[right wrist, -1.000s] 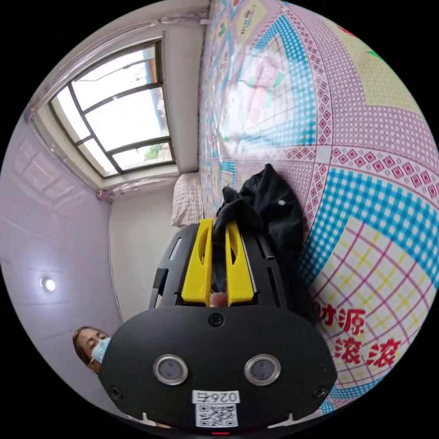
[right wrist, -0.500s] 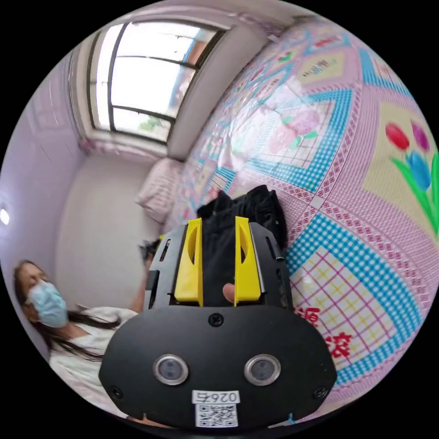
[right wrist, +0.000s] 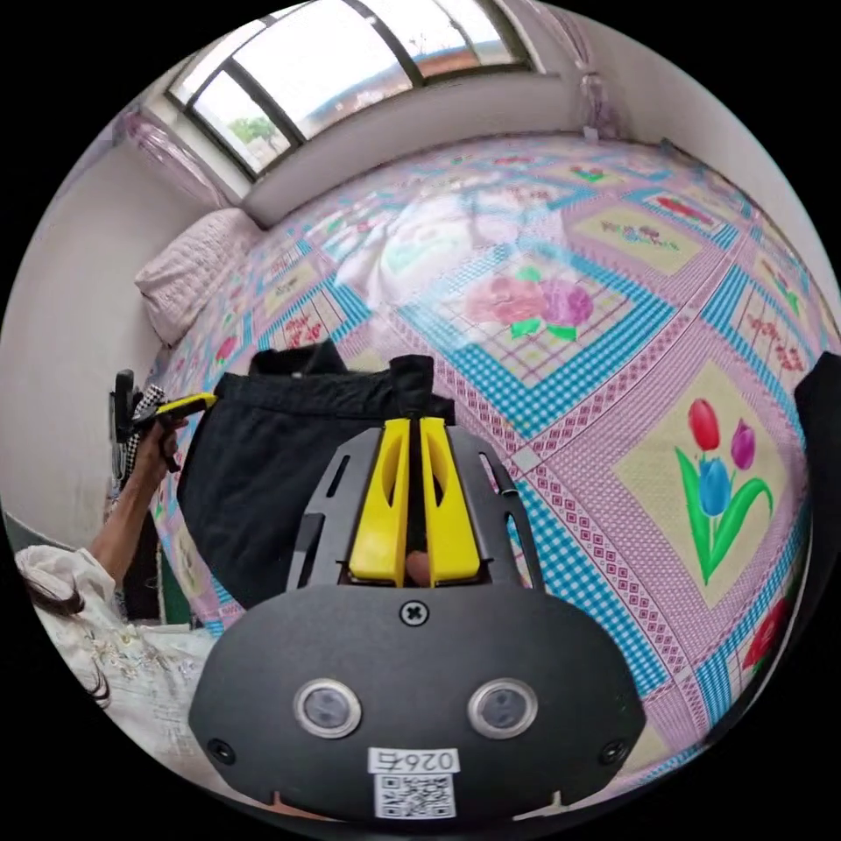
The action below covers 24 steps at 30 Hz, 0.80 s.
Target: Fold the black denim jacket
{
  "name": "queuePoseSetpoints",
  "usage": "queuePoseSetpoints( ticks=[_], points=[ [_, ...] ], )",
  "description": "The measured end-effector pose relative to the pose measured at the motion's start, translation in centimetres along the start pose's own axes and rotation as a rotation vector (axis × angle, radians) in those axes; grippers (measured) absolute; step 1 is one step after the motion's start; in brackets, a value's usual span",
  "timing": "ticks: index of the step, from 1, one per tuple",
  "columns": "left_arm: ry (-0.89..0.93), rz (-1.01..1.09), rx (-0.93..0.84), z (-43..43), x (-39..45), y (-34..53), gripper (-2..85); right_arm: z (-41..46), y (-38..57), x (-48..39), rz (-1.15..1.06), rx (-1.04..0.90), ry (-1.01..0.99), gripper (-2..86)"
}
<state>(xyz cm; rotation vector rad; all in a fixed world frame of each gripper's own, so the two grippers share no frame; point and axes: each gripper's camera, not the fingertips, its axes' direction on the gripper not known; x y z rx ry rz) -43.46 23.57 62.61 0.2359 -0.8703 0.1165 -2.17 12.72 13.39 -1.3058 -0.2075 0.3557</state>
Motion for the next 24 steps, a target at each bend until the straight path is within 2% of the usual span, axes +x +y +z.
queuePoseSetpoints(
  ticks=[1, 3, 6, 8, 10, 13, 15, 16, 18, 19, 20, 24],
  points=[
    [0.065, -0.061, -0.006, 0.3, -1.4, 0.6, 0.4, 2.2, -0.2, 0.4, 0.025, -0.081, -0.02, 0.4],
    [0.15, -0.143, 0.064, -1.1, -2.7, 2.1, 0.5, 2.6, 0.4, 0.8, 0.071, -0.057, -0.104, 2.5],
    [0.039, -0.202, 0.167, -5.6, -1.7, 5.3, -0.6, 0.6, 2.7, -0.8, 0.085, 0.05, -0.112, 5.8],
    [0.016, -0.168, 0.257, -8.7, 0.8, 7.3, -0.8, -1.5, 5.0, -4.3, 0.016, 0.104, -0.099, 6.2],
    [0.083, -0.054, 0.285, -10.2, 5.9, 8.6, -0.9, -3.0, 6.9, -8.9, -0.077, 0.143, -0.054, 6.3],
    [0.11, 0.123, 0.18, -7.5, 13.1, 9.2, -1.0, -3.1, 10.8, -18.3, -0.263, 0.181, -0.009, 6.0],
    [0.046, 0.207, 0.104, -4.7, 16.1, 9.6, -1.0, -1.8, 13.3, -23.5, -0.353, 0.186, 0.058, 5.7],
    [-0.037, 0.238, 0.044, -2.6, 17.0, 9.9, -1.0, -0.5, 15.1, -26.4, -0.414, 0.191, 0.122, 4.3],
    [-0.086, 0.307, -0.003, 0.2, 16.9, 10.7, -1.0, 2.5, 17.6, -29.4, -0.516, 0.156, 0.303, 1.4],
    [-0.026, 0.294, 0.068, 0.0, 15.6, 11.4, -0.9, 4.6, 19.2, -29.8, -0.552, 0.151, 0.441, -0.1],
    [0.016, 0.273, 0.045, 0.0, 14.9, 11.2, -0.9, 6.0, 20.6, -29.3, -0.588, 0.167, 0.444, -0.8],
    [0.323, 0.106, 0.016, 0.5, 9.2, 11.4, -1.0, 5.5, 20.1, -27.7, -0.525, 0.13, 0.295, -1.3]
  ],
)
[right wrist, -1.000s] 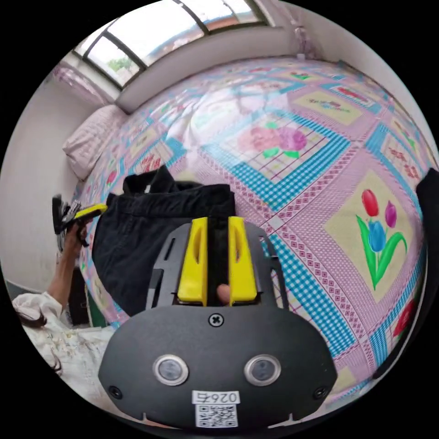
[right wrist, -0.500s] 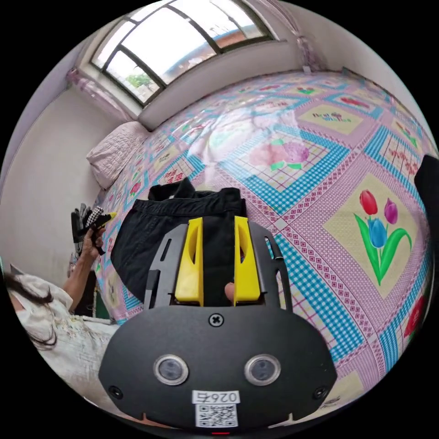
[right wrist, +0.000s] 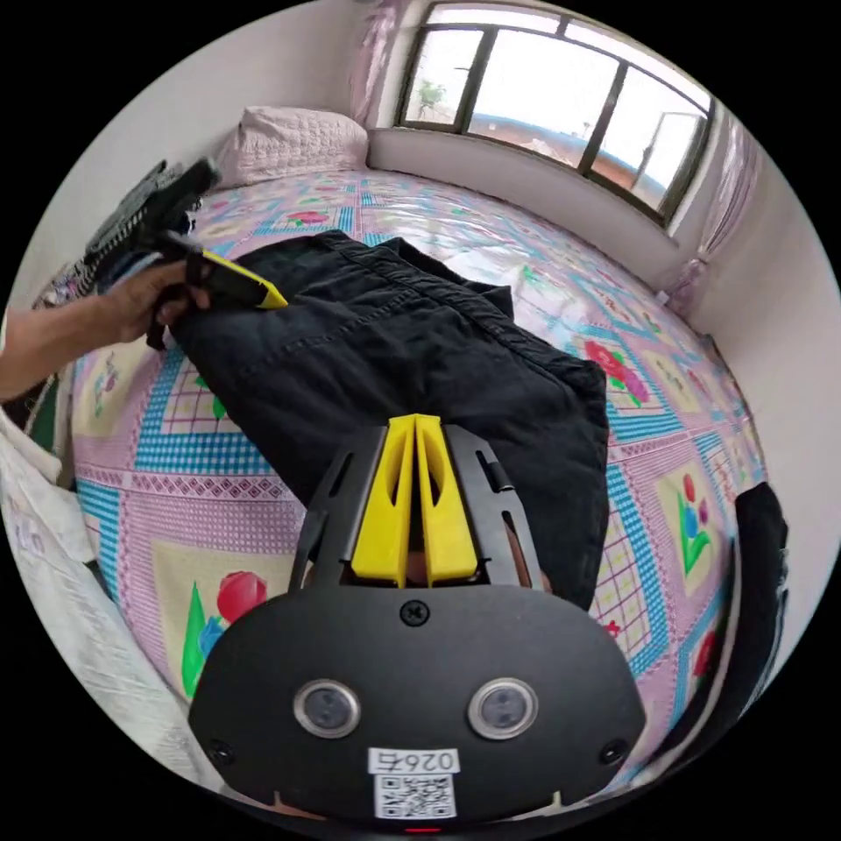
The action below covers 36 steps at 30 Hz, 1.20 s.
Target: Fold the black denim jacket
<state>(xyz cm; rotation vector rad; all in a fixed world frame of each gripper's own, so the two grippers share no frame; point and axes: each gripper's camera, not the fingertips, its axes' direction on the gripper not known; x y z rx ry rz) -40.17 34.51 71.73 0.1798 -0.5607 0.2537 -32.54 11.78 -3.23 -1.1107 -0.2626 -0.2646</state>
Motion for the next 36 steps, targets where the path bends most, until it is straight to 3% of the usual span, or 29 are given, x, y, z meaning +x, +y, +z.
queuePoseSetpoints(
  ticks=[2, 7, 14, 18, 20, 22, 25, 27, 30, 33, 36],
  points=[
    [0.101, -0.066, 0.017, -0.3, -1.7, 0.9, -1.0, -1.2, -0.3, 2.4, 0.117, -0.02, -0.152, -1.3],
    [0.12, -0.102, 0.107, -2.7, -1.3, 4.2, -1.0, -2.9, 1.9, 6.8, 0.308, 0.034, -0.415, -1.0],
    [-0.064, 0.035, 0.32, -12.0, 8.2, 9.7, -1.0, -15.0, 4.7, 3.6, 0.25, 0.253, -0.157, -0.9],
    [-0.293, 0.131, 0.532, -21.1, 16.4, 15.6, -1.0, -23.2, 8.0, 2.2, 0.274, 0.411, 0.027, -0.9],
    [-0.474, 0.199, 0.615, -24.6, 20.9, 18.3, -1.0, -29.4, 10.5, 2.3, 0.301, 0.527, 0.118, -0.9],
    [-0.785, 0.298, 0.726, -27.6, 27.5, 21.8, -1.0, -33.7, 12.4, 2.7, 0.315, 0.619, 0.165, -0.9],
    [-1.028, 0.423, 0.9, -29.4, 34.1, 25.6, -1.0, -40.1, 15.4, 3.0, 0.319, 0.788, 0.255, -0.9],
    [-0.923, 0.486, 1.005, -30.9, 36.2, 27.6, -1.0, -43.2, 17.3, 2.9, 0.285, 0.909, 0.281, -0.9],
    [-0.543, 0.453, 1.059, -34.4, 36.4, 28.8, -1.0, -47.0, 19.2, 3.8, 0.196, 1.033, 0.163, -1.0],
    [-0.392, 0.497, 0.979, -34.6, 34.8, 27.4, -0.9, -48.0, 18.8, 5.4, 0.115, 0.968, 0.1, -0.9],
    [-0.342, 0.33, 0.857, -31.9, 30.0, 24.7, -0.5, -44.8, 17.5, 8.8, 0.238, 0.827, 0.199, -0.8]
  ],
)
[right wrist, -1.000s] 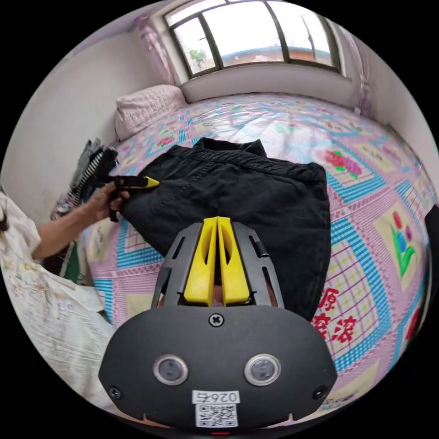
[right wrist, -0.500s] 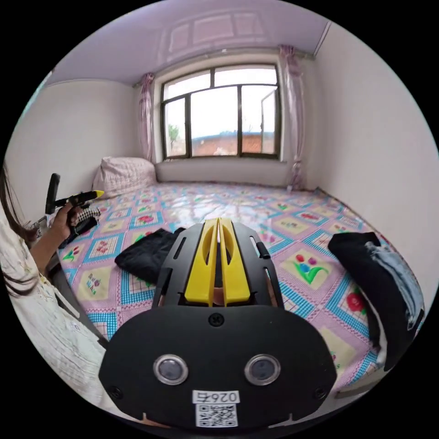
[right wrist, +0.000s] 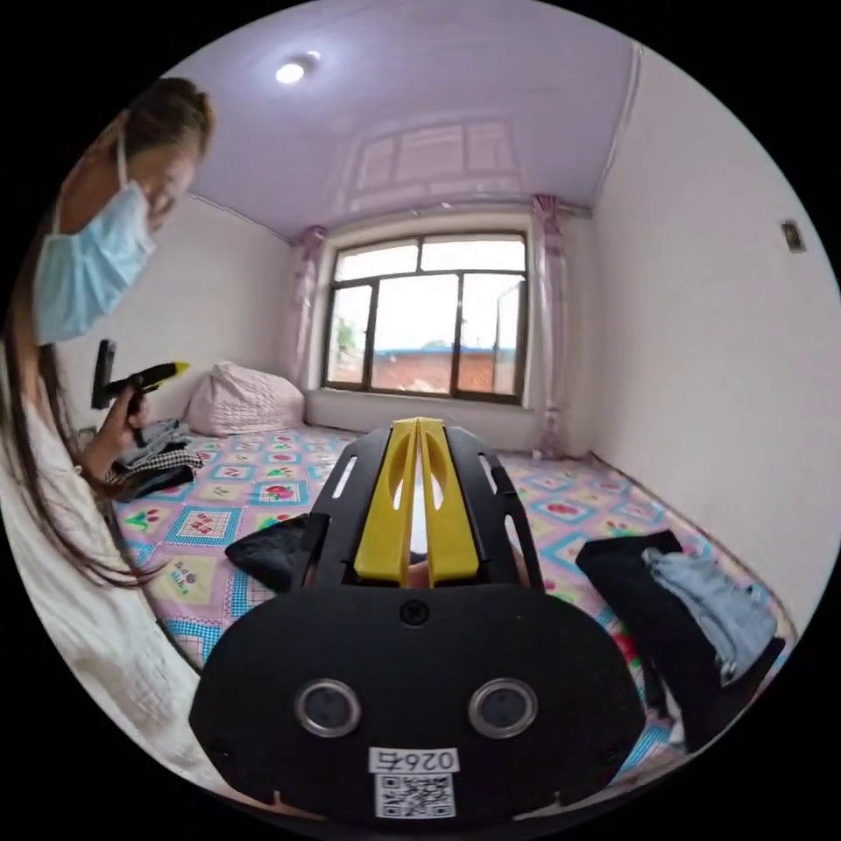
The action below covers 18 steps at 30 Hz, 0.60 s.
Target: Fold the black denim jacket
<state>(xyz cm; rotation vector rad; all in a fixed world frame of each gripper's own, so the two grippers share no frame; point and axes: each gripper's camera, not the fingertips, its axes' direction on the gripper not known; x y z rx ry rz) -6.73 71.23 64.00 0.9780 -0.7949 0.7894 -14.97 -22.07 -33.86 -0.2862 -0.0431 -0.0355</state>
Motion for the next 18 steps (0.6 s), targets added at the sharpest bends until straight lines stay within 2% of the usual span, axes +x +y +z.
queuePoseSetpoints(
  ticks=[2, 4, 7, 10, 13, 18],
  points=[
    [-0.026, -0.113, -0.094, 3.0, -2.6, 2.7, 0.1, 4.2, 2.8, 3.8, 0.137, -0.112, -0.128, -0.3],
    [-0.113, -0.245, -0.237, 6.7, -6.1, 7.4, 4.7, 8.0, 5.7, 6.6, 0.267, -0.235, -0.237, 1.0],
    [-0.147, -0.432, -0.46, 11.3, -11.2, 13.8, 13.3, 13.9, 11.8, 10.3, 0.438, -0.438, -0.23, 5.1],
    [-0.106, -0.619, -0.605, 15.0, -15.2, 20.0, 16.7, 18.8, 17.5, 13.9, 0.599, -0.591, -0.281, 8.6],
    [-0.068, -0.785, -0.633, 17.9, -17.5, 24.3, 17.8, 22.5, 21.8, 17.0, 0.735, -0.677, -0.315, 11.3],
    [-0.1, -0.789, -0.698, 22.7, -19.4, 26.1, 18.1, 27.3, 24.8, 19.8, 0.797, -0.758, -0.337, 15.3]
  ],
)
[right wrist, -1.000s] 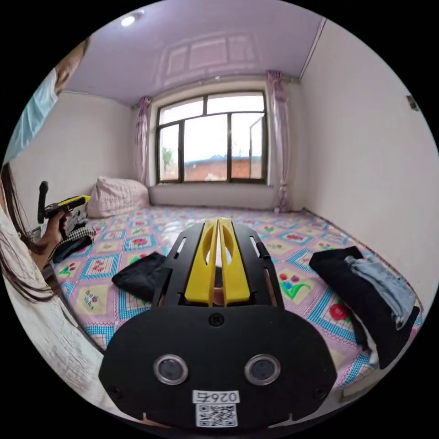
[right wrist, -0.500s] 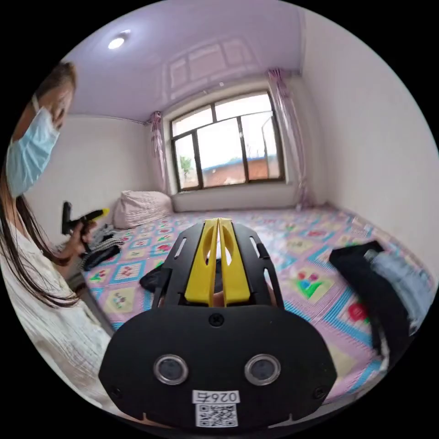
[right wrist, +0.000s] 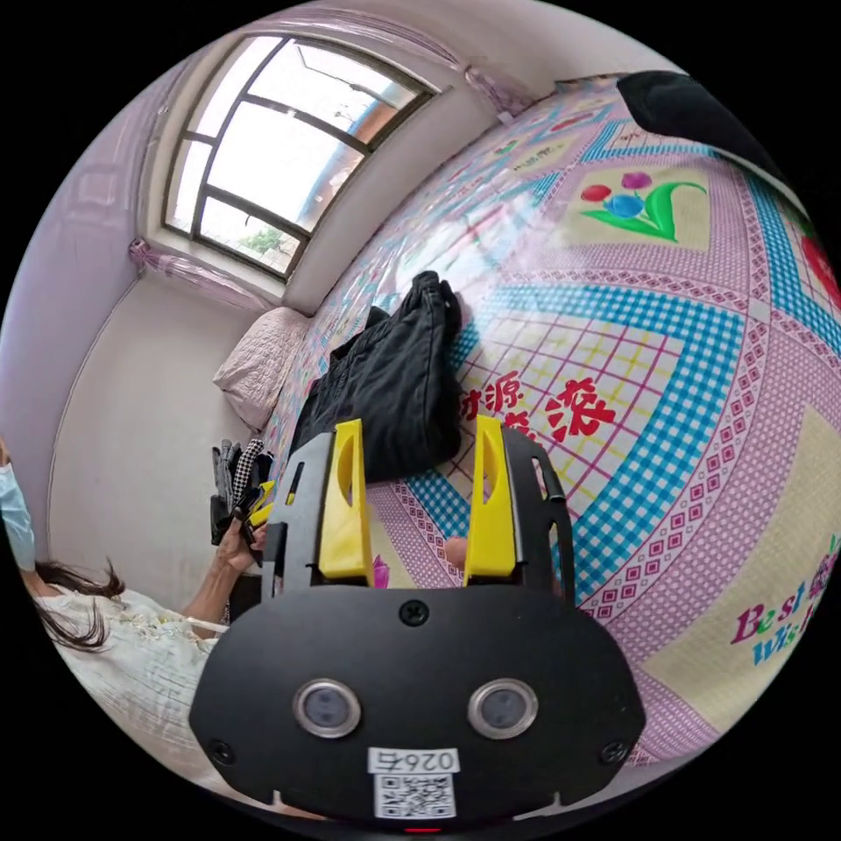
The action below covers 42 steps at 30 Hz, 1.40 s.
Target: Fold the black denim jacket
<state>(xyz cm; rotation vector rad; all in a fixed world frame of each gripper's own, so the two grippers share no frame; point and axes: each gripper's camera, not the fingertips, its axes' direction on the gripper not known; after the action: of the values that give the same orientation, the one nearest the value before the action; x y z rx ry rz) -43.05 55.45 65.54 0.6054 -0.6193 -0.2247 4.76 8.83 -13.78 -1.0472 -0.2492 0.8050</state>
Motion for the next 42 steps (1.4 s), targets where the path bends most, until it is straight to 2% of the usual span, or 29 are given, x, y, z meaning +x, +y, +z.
queuePoseSetpoints(
  ticks=[2, 4, 8, 12, 15, 21, 24, 27, 30, 31, 32, 35, 39, 40, 42],
  points=[
    [0.017, -0.013, -0.004, 0.7, -0.4, -1.8, 16.0, 1.5, -1.7, 0.9, -0.003, -0.035, 0.013, 15.7],
    [-0.009, -0.059, -0.037, 1.9, -1.6, -4.3, 9.7, 2.1, -2.9, 1.4, 0.003, -0.035, 0.038, 14.0],
    [0.078, -0.094, -0.091, 3.6, -3.5, -7.4, 6.4, 4.6, -5.7, 3.2, 0.057, -0.16, 0.038, 4.9],
    [0.08, -0.046, -0.12, 4.4, -4.0, -10.3, 4.4, 4.9, -5.7, 4.0, 0.139, -0.159, 0.055, 0.2],
    [0.033, 0.017, -0.139, 3.7, -4.0, -13.1, 3.6, 4.6, -3.6, 3.5, 0.175, -0.158, 0.067, -0.4],
    [-0.054, 0.098, -0.231, 0.5, -7.0, -17.6, 3.1, 5.6, 5.7, 1.4, 0.272, -0.211, -0.03, -0.6],
    [-0.037, 0.091, -0.286, -0.5, -9.5, -17.9, 3.8, 6.6, 10.0, 0.3, 0.308, -0.255, -0.065, 0.3],
    [0.01, 0.115, -0.308, -1.6, -11.4, -18.5, 5.4, 5.3, 11.8, -0.2, 0.302, -0.203, -0.018, 3.6],
    [-0.081, 0.195, -0.207, -4.2, -11.6, -20.5, 11.9, 2.4, 11.5, -0.3, 0.252, -0.114, 0.05, 7.4],
    [-0.078, 0.217, -0.208, -4.4, -11.5, -22.0, 16.5, 1.3, 11.0, 0.0, 0.228, -0.083, 0.057, 8.7],
    [-0.073, 0.233, -0.212, -4.3, -11.3, -22.8, 17.3, 0.5, 10.3, 0.4, 0.207, -0.054, 0.057, 9.4],
    [-0.047, 0.32, -0.245, -1.8, -9.9, -26.6, 21.5, 0.2, 8.1, 2.0, 0.149, -0.027, 0.025, 11.6],
    [0.028, 0.396, -0.443, 6.9, -7.8, -30.7, 22.5, 3.3, 5.8, 4.4, 0.098, -0.141, -0.041, 12.1],
    [-0.04, 0.409, -0.48, 8.5, -6.9, -31.5, 21.6, 4.5, 5.4, 4.8, 0.082, -0.175, -0.075, 11.5],
    [-0.061, 0.506, -0.5, 10.1, -5.1, -32.5, 22.7, 6.1, 5.0, 5.2, 0.073, -0.208, -0.158, 10.3]
  ],
)
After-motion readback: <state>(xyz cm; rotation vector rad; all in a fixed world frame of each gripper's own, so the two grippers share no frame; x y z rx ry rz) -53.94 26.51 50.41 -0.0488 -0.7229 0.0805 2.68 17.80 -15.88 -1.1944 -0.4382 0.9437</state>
